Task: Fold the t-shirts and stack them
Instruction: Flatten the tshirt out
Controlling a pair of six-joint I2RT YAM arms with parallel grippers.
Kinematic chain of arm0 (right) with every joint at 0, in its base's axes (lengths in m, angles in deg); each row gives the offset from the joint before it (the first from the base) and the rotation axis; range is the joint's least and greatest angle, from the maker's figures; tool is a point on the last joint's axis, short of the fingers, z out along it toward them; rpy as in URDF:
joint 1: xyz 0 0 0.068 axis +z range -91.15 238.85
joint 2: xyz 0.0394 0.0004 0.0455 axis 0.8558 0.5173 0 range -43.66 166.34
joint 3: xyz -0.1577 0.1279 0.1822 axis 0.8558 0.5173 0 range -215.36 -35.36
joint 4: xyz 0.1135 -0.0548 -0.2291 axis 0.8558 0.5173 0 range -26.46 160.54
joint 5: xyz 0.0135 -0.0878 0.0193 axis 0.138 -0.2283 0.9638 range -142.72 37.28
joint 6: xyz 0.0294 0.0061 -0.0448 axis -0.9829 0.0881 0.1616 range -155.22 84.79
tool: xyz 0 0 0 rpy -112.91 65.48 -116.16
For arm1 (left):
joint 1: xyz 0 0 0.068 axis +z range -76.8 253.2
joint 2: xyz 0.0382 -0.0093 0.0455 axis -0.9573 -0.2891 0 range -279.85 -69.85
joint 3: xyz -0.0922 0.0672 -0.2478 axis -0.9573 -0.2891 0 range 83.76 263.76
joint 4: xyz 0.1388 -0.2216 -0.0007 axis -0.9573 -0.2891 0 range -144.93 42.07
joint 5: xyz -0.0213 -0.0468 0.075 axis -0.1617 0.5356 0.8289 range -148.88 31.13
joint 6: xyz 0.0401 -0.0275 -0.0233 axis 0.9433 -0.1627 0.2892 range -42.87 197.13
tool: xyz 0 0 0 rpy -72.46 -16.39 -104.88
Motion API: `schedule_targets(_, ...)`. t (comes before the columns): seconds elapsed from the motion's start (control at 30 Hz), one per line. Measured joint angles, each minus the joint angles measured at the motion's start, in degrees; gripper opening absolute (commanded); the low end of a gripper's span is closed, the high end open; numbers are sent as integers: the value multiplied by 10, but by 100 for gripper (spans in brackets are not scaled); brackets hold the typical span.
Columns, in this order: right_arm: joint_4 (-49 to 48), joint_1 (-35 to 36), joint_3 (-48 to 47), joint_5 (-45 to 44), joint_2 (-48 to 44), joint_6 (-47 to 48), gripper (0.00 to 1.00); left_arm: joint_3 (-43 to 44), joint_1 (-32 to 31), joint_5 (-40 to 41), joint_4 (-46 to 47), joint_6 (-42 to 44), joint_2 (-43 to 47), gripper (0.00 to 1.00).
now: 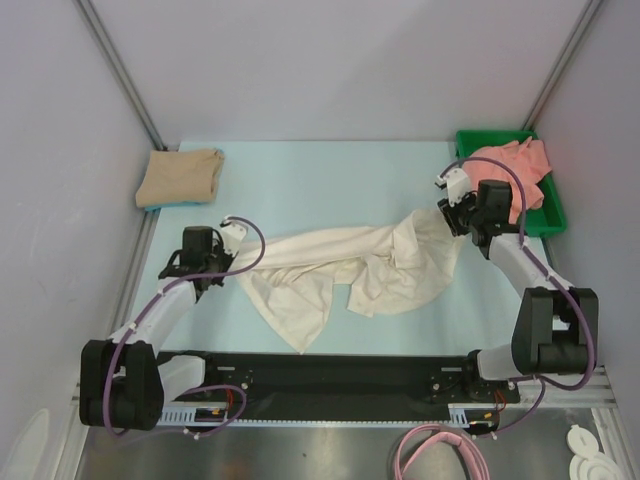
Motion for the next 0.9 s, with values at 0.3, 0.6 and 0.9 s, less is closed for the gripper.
schedule_targets(0.3, 72, -3, 97, 103, -183, 142, 52, -13, 0, -5, 12, -5, 0, 0)
schedule_targets(0.6, 181, 7, 94, 182, -54, 199, 48, -14, 1, -15, 20, -5, 2, 0)
schedule_targets(0.9, 170, 61, 58, 198, -19, 193, 52, -14, 1, -16, 23, -5, 3, 0)
